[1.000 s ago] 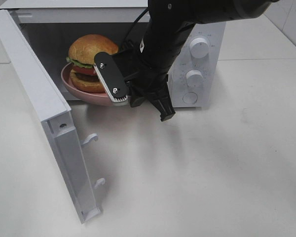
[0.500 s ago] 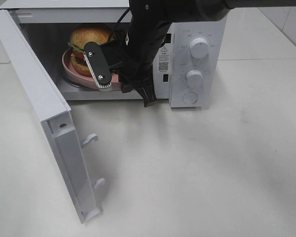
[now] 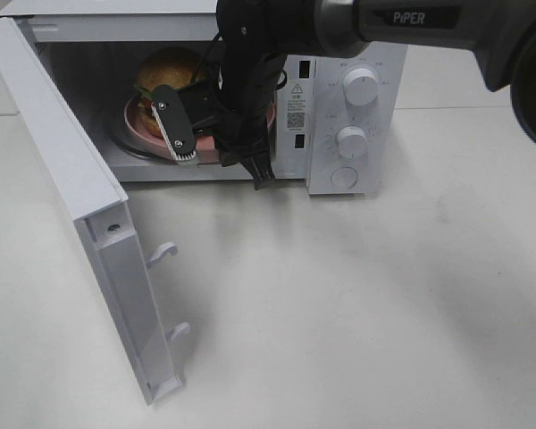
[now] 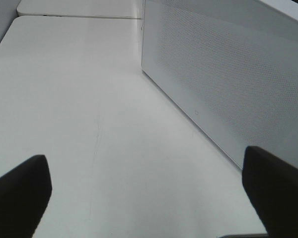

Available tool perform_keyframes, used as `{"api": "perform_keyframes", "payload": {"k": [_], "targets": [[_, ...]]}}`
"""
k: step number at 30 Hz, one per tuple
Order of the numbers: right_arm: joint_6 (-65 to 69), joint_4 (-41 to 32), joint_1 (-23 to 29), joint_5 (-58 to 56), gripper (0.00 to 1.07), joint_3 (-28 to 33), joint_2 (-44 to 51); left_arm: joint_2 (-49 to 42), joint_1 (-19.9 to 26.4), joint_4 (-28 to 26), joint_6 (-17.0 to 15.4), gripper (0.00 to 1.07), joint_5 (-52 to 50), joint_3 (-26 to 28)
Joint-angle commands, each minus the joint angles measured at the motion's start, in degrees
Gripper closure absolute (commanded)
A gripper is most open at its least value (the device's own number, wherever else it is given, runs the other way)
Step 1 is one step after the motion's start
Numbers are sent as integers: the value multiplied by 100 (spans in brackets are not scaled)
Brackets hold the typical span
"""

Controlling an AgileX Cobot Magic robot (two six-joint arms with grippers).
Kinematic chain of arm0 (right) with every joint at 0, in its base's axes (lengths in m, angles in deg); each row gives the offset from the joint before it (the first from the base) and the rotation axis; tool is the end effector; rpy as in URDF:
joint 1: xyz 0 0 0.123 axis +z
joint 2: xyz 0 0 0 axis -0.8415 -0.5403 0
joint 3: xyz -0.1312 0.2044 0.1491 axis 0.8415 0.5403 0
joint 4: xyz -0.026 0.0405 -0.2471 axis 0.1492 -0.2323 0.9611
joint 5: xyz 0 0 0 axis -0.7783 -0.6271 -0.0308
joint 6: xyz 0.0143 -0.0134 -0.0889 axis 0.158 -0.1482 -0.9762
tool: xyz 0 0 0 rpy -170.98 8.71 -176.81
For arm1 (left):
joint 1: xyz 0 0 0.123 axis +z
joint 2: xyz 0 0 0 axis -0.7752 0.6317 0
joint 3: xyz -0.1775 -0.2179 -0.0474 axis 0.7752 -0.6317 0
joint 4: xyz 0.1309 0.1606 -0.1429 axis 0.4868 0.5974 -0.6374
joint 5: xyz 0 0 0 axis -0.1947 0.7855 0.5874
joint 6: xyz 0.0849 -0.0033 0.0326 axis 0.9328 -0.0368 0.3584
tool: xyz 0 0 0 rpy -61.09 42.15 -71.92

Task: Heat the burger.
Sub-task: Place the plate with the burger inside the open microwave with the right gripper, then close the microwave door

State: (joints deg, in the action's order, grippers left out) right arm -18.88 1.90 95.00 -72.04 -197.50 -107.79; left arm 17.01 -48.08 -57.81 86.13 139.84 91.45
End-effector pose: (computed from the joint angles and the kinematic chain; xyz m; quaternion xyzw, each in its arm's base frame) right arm 0.4079 0.3039 0.1810 -0.8127 0.5189 -0.1365 0.2273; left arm -0.0080 -0.0118 0.2808 0.0066 0.8493 -0.0441 0.5260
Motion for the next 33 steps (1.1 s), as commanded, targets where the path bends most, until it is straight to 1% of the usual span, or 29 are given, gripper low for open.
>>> {"api": "perform_keyframes", "payload": {"k": [1, 7, 13, 16, 17, 19, 20, 21, 22, 23, 24, 25, 26, 27, 28, 29, 30, 32, 33], "targets": [[109, 172, -17, 183, 107, -390, -120, -103, 11, -6, 0, 9, -46, 0], [126, 143, -17, 195, 107, -728, -418, -103, 11, -6, 0, 9, -46, 0], [126, 149, -17, 264, 107, -814, -556, -103, 11, -6, 0, 9, -46, 0], [160, 143, -17, 367, 104, -825, -596, -103, 11, -6, 0, 9, -46, 0], [218, 132, -17, 418, 101, -825, -602, -103, 11, -6, 0, 9, -46, 0], [241, 132, -17, 447, 98, -825, -602, -103, 11, -6, 0, 9, -46, 0], [321, 115, -17, 481, 92, -825, -602, -103, 11, -6, 0, 9, -46, 0], [321, 115, -17, 481, 92, -825, -602, -103, 11, -6, 0, 9, -46, 0], [338, 0, -17, 493, 84, -825, -602, -103, 11, -6, 0, 9, -46, 0], [338, 0, -17, 493, 84, -825, -602, -103, 11, -6, 0, 9, -46, 0], [338, -34, -17, 493, 79, -825, -602, -103, 11, -6, 0, 9, -46, 0], [338, -115, -17, 493, 68, -825, -602, -103, 11, -6, 0, 9, -46, 0], [338, -115, -17, 493, 68, -825, -602, -103, 11, -6, 0, 9, -46, 0], [350, -212, -17, 487, 60, -825, -590, -103, 11, -6, 0, 9, -46, 0], [372, -252, -17, 487, 57, -825, -584, -103, 11, -6, 0, 9, -46, 0], [372, -252, -17, 487, 57, -825, -584, -103, 11, -6, 0, 9, -46, 0], [447, -327, -17, 458, 51, -825, -556, -103, 11, -6, 0, 9, -46, 0], [510, -327, -17, 430, 49, -802, -544, -103, 11, -6, 0, 9, -46, 0], [533, -327, -17, 430, 47, -705, -458, -103, 11, -6, 0, 9, -46, 0]]}}
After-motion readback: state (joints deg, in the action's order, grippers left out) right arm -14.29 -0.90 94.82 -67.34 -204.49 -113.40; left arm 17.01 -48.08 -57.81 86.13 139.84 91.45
